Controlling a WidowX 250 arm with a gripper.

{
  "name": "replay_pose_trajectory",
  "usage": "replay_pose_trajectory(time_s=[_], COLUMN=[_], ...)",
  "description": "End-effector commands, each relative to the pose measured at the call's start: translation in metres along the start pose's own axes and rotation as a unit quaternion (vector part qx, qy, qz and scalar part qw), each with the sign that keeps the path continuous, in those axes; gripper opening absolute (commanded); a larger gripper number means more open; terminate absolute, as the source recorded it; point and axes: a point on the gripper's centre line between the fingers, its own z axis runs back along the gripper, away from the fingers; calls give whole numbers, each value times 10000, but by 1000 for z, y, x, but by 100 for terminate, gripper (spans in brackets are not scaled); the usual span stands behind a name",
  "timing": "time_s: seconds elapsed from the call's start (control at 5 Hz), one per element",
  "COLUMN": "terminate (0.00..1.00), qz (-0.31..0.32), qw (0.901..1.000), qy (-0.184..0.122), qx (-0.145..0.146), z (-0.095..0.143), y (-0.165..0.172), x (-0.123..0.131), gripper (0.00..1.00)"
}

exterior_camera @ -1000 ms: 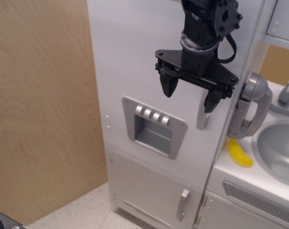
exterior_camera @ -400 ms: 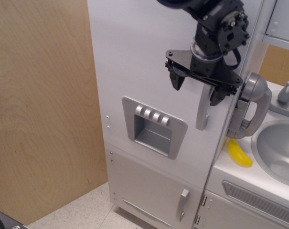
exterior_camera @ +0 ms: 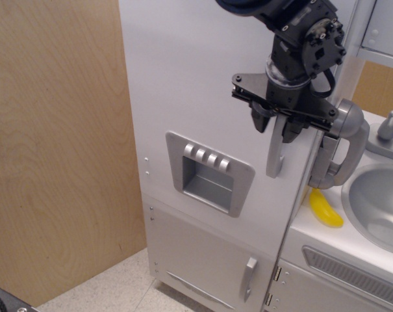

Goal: Open fridge

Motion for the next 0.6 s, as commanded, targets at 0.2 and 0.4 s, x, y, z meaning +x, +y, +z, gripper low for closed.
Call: replay_pose_trajectory(time_s=[0.2,0.4], terminate=[0,0], qz=[-297,-593], qw=[9992,9981], qy=[-218,-111], qx=[-130,-79], z=[44,53], y=[25,37], x=[-35,-62], gripper=[0,0])
